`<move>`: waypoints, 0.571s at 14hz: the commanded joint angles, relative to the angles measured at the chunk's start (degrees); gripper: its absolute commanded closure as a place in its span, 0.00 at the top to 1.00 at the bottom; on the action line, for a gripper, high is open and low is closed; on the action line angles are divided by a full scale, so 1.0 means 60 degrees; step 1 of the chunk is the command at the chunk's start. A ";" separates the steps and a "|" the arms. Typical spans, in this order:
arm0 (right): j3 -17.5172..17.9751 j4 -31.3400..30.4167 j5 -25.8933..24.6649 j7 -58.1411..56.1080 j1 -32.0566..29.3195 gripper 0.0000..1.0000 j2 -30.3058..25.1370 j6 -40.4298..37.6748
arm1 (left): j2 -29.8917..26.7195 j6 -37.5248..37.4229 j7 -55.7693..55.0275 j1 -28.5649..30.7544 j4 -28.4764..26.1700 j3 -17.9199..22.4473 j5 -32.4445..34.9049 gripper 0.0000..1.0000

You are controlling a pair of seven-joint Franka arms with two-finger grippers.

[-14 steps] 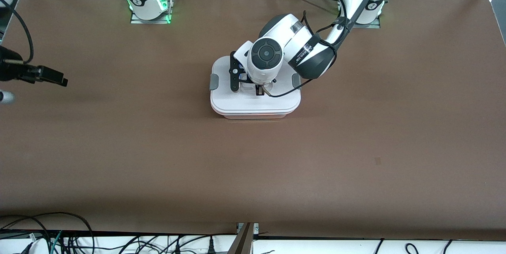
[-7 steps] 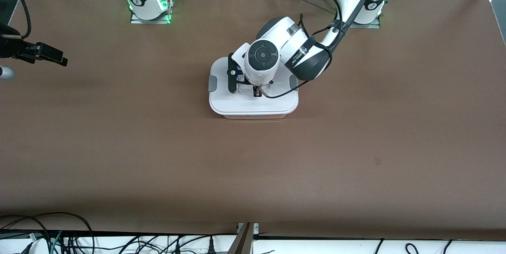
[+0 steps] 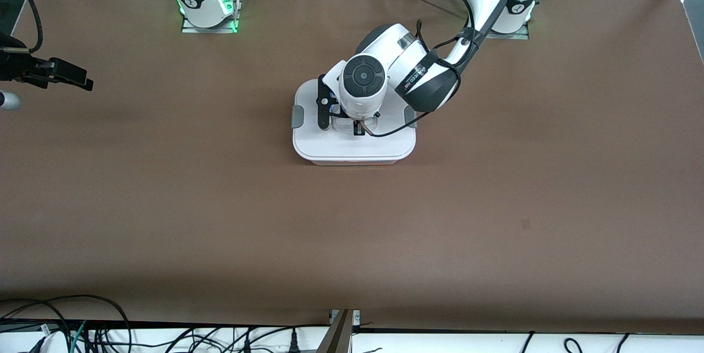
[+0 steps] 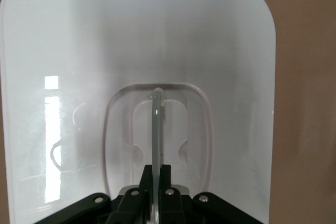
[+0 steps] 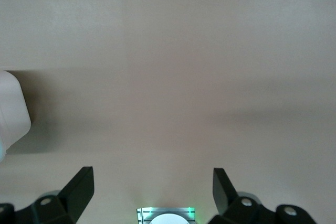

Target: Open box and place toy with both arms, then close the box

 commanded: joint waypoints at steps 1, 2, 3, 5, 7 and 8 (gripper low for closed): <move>-0.0078 0.0292 0.0017 -0.0191 0.0000 1.00 0.0161 -0.0097 | -0.0045 -0.0072 -0.0069 -0.0081 -0.0186 0.0000 0.0287 0.00; -0.0151 0.0336 0.0017 -0.0206 -0.0029 1.00 0.0161 -0.0097 | -0.0075 -0.0102 -0.0055 -0.0081 -0.0245 0.0000 0.0287 0.00; -0.0180 0.0409 0.0017 -0.0206 -0.0029 1.00 0.0161 -0.0097 | -0.0075 -0.0146 -0.0055 -0.0081 -0.0289 0.0000 0.0301 0.00; -0.0210 0.0424 0.0003 -0.0192 -0.0029 1.00 0.0161 -0.0039 | -0.0075 -0.0131 -0.0069 -0.0081 -0.0289 0.0000 0.0301 0.00; -0.0210 0.0439 0.0017 -0.0191 -0.0029 1.00 0.0351 -0.0039 | -0.0104 -0.0131 -0.0099 -0.0067 -0.0246 0.0029 0.0301 0.99; -0.0210 0.0439 0.0032 -0.0177 -0.0029 1.00 0.0410 -0.0024 | -0.0235 -0.0131 -0.0128 -0.0052 -0.0231 0.0029 0.0301 1.00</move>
